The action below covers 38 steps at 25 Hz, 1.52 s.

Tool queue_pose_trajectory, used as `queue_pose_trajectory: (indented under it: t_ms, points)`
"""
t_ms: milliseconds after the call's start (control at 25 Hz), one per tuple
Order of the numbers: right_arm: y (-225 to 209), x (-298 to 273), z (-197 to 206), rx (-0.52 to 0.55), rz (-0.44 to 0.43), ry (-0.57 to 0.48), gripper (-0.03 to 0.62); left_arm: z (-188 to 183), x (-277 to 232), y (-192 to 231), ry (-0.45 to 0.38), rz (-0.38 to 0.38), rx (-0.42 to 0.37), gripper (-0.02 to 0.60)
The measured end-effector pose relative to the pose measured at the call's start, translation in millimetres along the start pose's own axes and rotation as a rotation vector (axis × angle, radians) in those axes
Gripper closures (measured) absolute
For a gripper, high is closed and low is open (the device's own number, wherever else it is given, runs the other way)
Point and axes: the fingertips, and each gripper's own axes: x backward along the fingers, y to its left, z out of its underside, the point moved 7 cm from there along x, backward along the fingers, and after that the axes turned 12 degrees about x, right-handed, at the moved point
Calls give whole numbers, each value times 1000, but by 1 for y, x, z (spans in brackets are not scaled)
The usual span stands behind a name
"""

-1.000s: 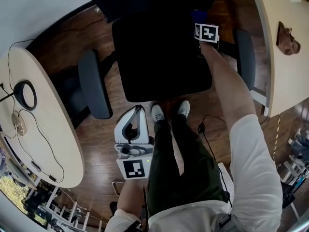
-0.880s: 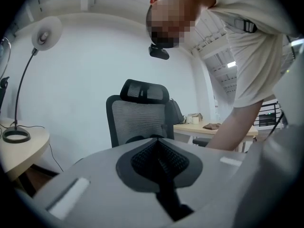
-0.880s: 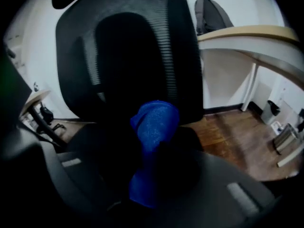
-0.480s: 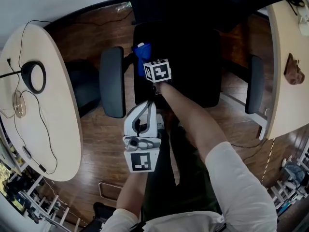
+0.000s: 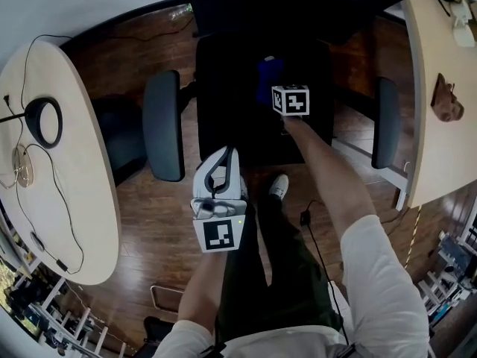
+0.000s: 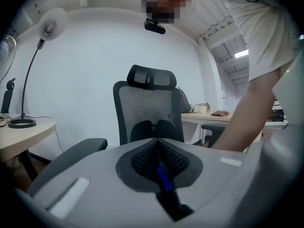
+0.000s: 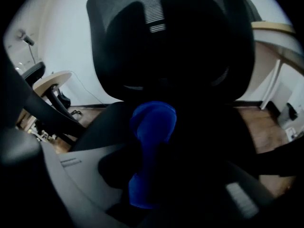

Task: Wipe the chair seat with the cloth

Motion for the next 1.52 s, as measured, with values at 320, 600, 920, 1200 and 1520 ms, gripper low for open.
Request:
queue_pose_trajectory:
  t_ms: [320,600,920,1200,1520]
  points:
    - [-155,67,48,-125,272,83,488,47,-48,-11,170,3,70,534]
    - [-106,82,28,-120,151,-95,488,49,-80,-25,65,69,93,535]
    - [153,8,5,67,-364,-106,487,57,-32,32,119,-66,22,534]
    - [162,-16,33,39,-291,-71,487,65,-23,32,115,-68,31,535]
    - [-39,66,91,-35,48,-27,487,61,-42,-12,100,21,-2,534]
